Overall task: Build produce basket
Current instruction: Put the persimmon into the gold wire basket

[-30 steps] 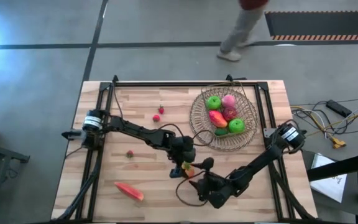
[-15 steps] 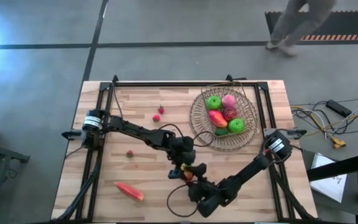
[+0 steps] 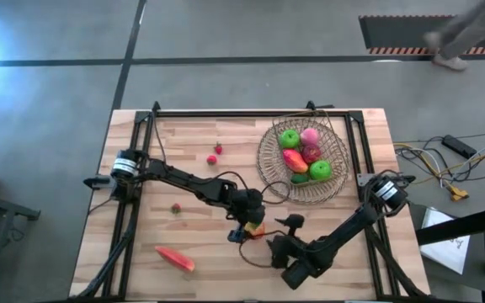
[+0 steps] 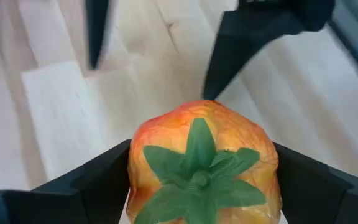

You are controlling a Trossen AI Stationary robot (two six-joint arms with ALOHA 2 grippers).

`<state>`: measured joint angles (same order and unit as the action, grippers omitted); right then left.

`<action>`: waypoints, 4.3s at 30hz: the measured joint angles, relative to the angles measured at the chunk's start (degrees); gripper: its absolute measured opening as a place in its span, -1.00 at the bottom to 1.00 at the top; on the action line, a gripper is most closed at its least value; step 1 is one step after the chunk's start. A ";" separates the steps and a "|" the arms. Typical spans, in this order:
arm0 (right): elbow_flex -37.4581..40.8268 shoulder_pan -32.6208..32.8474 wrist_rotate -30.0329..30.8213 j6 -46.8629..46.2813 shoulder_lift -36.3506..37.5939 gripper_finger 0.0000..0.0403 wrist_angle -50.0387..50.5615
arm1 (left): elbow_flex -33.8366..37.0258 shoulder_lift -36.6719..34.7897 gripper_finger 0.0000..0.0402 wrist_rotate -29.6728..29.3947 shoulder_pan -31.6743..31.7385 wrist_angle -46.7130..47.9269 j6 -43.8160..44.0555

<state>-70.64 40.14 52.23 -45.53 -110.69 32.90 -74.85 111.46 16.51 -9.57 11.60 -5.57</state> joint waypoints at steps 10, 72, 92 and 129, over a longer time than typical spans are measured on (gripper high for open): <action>12.28 0.30 0.49 -10.65 -0.31 0.93 -21.37 | -0.02 0.02 0.58 -6.50 -2.29 -0.12 -4.01; 13.32 -9.92 -5.96 18.29 -1.44 0.54 -47.71 | 29.13 -13.84 0.92 -23.79 -3.73 -15.67 3.74; -2.27 -11.04 -2.78 -9.77 21.44 0.54 19.39 | 44.06 -15.91 0.92 -34.81 -4.52 -42.90 16.19; 19.50 -65.80 -24.90 17.20 33.36 0.55 -2.11 | 43.67 -11.32 0.92 -34.81 -4.85 -51.89 17.32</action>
<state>-51.14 -25.66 27.33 -28.33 -77.34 30.79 -31.18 100.14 -18.31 -14.41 -40.30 11.75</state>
